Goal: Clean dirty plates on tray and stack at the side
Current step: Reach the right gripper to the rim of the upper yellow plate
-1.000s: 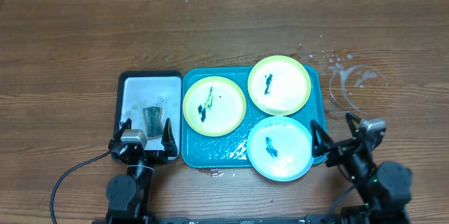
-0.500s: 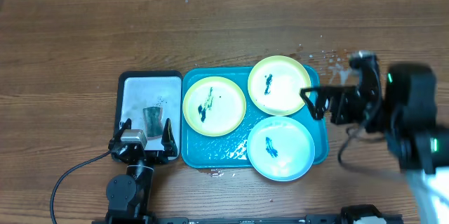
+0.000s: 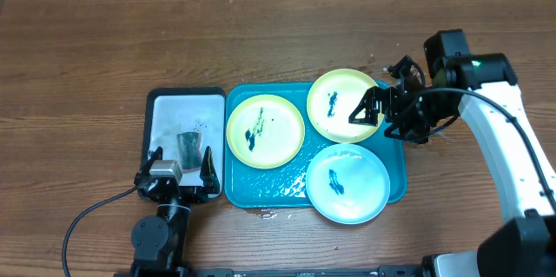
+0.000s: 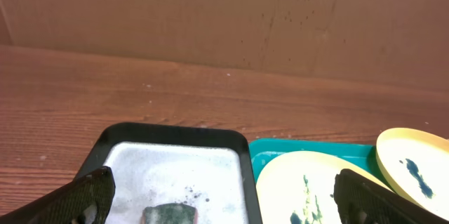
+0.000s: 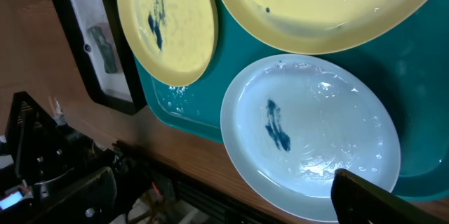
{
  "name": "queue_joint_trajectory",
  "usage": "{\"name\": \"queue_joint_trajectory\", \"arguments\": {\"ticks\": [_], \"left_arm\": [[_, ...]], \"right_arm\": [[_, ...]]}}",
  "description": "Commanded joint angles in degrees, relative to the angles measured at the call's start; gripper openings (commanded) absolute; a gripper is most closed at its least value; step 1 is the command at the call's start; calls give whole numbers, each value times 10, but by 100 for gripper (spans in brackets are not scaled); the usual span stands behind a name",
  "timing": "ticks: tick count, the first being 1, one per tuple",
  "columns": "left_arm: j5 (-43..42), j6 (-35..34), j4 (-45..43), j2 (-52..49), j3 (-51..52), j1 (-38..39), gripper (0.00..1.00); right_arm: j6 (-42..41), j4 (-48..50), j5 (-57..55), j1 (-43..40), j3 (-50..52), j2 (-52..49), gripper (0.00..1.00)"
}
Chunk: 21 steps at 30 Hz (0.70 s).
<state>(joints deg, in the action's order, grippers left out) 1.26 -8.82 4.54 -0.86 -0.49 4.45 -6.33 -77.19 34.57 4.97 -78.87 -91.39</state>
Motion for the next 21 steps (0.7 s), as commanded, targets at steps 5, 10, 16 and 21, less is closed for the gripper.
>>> {"name": "queue_joint_trajectory", "arguments": {"ticks": [5,10,16,21], "left_arm": [[-7,9,-1,6,2,-3,100],[-19,0,-1,6,2,-3,100],[-69,-91,-3,-8,2,-3,100],[-170,-103,8,-88,-12,-3,100]], "right_arm": [[8,3,2,3,-14,3,100],[8,16,-85,3,-14,3,100],[8,39,-85,3,-14,3,99],[7,56,-75,3,-13,3,100]]}}
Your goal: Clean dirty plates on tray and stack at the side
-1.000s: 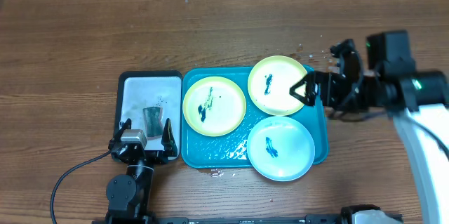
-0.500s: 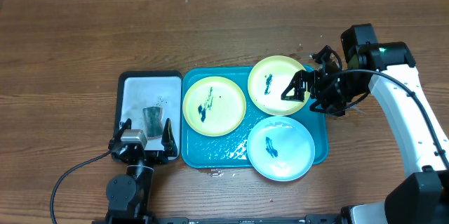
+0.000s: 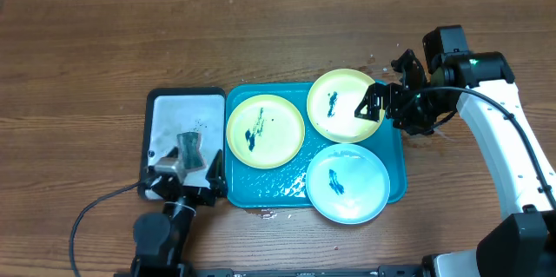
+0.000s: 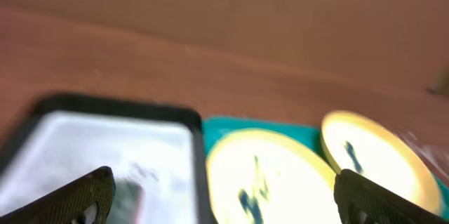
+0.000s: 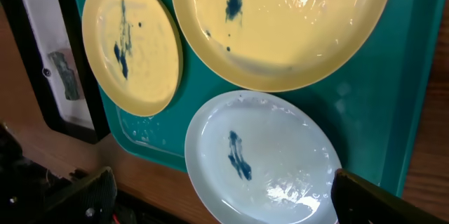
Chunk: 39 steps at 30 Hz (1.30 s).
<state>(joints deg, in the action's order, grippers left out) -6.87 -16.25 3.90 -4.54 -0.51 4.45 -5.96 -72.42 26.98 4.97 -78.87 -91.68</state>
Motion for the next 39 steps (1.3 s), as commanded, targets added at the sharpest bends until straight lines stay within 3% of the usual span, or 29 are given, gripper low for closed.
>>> {"name": "queue_joint_trajectory", "arguments": {"ticks": [1,9,16,18,24,29,39], "left_arm": [[-97,-31,27,-73,-22,-3,100],[-92,15,148,-307,-237,-3,100],[-30,66,365,-513,-505,-3,100],[-7,73,442,-578,-588,-3,100],[-2,73,473,-632,-621,-3,100],[-2,72,473,-655,-621,-3,100],[-2,73,471,-663,-621,-3,100]], "right_arm": [[4,8,1,3,-13,6,100],[4,24,27,17,-13,6,100],[-2,60,27,79,9,-8,99],[-19,90,27,121,30,-28,91],[-74,188,26,206,68,-79,71],[-127,254,26,240,76,-122,62],[-255,292,-119,243,84,-131,61]]}}
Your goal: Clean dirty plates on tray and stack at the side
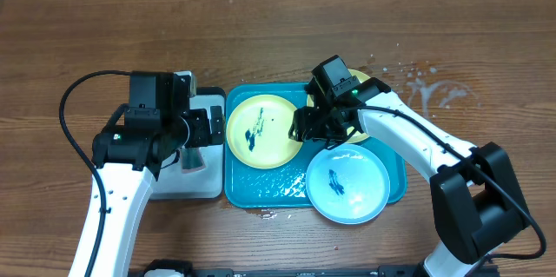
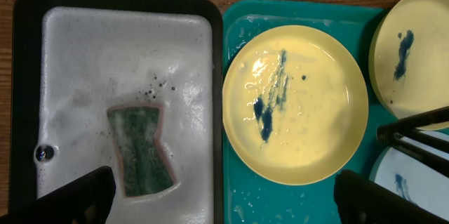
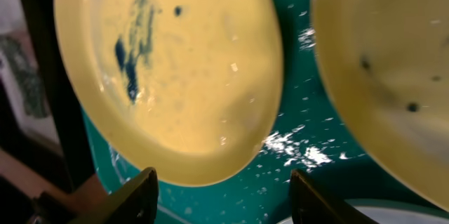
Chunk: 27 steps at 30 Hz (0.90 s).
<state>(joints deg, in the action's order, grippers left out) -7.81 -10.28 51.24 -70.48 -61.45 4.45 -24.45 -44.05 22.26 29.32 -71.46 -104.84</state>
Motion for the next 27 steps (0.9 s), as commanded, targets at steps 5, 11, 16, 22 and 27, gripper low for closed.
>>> {"name": "queue_joint_trajectory", "arguments": {"ticks": [5,11,16,22,27], "left_arm": [[8,13,-3,-3,-12,-3,100],[8,13,-3,-3,-12,-3,100],[8,13,-3,-3,-12,-3,100],[8,13,-2,-3,-12,-3,100],[7,13,0,-3,-12,-3,100]], "right_arm": [[-89,42,-68,-1,35,-1,60],[-134,111,-34,-1,65,-1,60],[-176,164,-16,0,92,-1,58],[-208,195,-21,0,127,-1,46],[-223,229,-21,0,154,-2,32]]}}
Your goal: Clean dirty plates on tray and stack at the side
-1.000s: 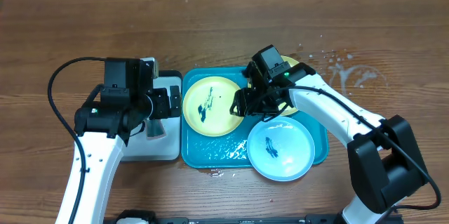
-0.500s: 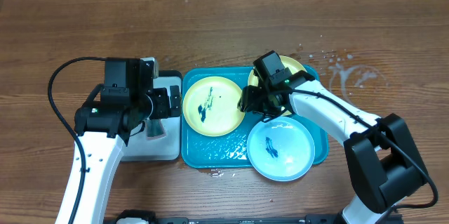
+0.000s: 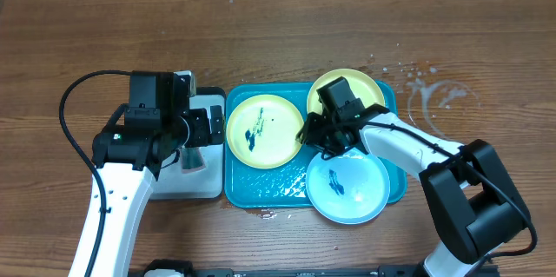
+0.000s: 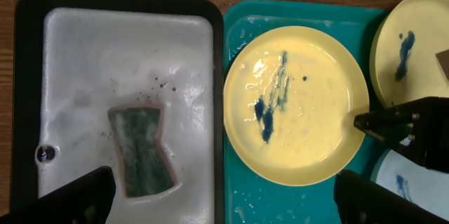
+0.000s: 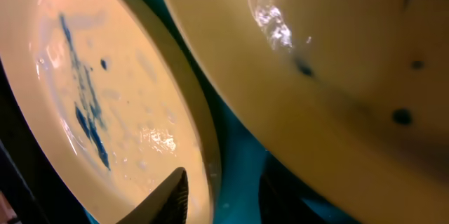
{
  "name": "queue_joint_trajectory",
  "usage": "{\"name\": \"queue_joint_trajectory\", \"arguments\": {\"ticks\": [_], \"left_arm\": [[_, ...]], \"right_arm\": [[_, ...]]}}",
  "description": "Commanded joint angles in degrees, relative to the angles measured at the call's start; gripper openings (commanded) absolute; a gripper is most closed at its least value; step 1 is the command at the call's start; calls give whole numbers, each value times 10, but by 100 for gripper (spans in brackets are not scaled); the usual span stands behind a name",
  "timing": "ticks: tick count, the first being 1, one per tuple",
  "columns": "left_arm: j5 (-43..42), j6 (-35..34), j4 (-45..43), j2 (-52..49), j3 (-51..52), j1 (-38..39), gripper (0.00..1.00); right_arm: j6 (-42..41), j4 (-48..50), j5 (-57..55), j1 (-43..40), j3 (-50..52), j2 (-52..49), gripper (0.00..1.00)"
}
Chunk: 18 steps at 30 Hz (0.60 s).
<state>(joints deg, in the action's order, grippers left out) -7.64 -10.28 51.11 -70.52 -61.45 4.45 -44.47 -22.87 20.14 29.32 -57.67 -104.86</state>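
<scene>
Three dirty plates lie on the teal tray (image 3: 261, 188): a yellow plate (image 3: 261, 129) at the left with blue smears, a second yellow plate (image 3: 363, 86) at the back right, and a pale blue plate (image 3: 347, 186) at the front. My right gripper (image 5: 221, 196) is open and low at the left yellow plate's right rim. One finger is over the plate and the other stands outside the rim. A green sponge (image 4: 140, 150) lies in the black tray (image 4: 24, 76) of soapy water. My left gripper (image 4: 224, 206) hangs open above it, holding nothing.
The black tray stands directly against the teal tray's left side. Water drops (image 3: 426, 90) spot the wooden table to the right of the teal tray. The second yellow plate (image 5: 337, 76) hangs close over my right gripper's outer finger.
My right gripper has come down from above the gap between the two yellow plates to the left plate's right rim, with its fingers on either side. The left arm has not moved.
At first the left arm sat low at the table's front by the black tray, and the right gripper was open at the tray's right side. Later the left gripper hung open above the sponge and the right over the plates. Now the right straddles the left plate's rim.
</scene>
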Motion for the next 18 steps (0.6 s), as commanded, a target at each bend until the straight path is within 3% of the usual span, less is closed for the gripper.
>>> {"name": "queue_joint_trajectory", "arguments": {"ticks": [1,11,15,18], "left_arm": [[5,13,1,-3,-12,-3,100],[5,8,1,-3,-12,-3,100],[5,8,1,-3,-12,-3,100],[6,9,1,-3,-12,-3,100]], "right_arm": [[-26,23,1,0,21,-2,30],[-51,48,-1,0,23,-17,18],[-54,62,-1,0,23,-17,4],[-53,63,-1,0,23,-17,4]]}}
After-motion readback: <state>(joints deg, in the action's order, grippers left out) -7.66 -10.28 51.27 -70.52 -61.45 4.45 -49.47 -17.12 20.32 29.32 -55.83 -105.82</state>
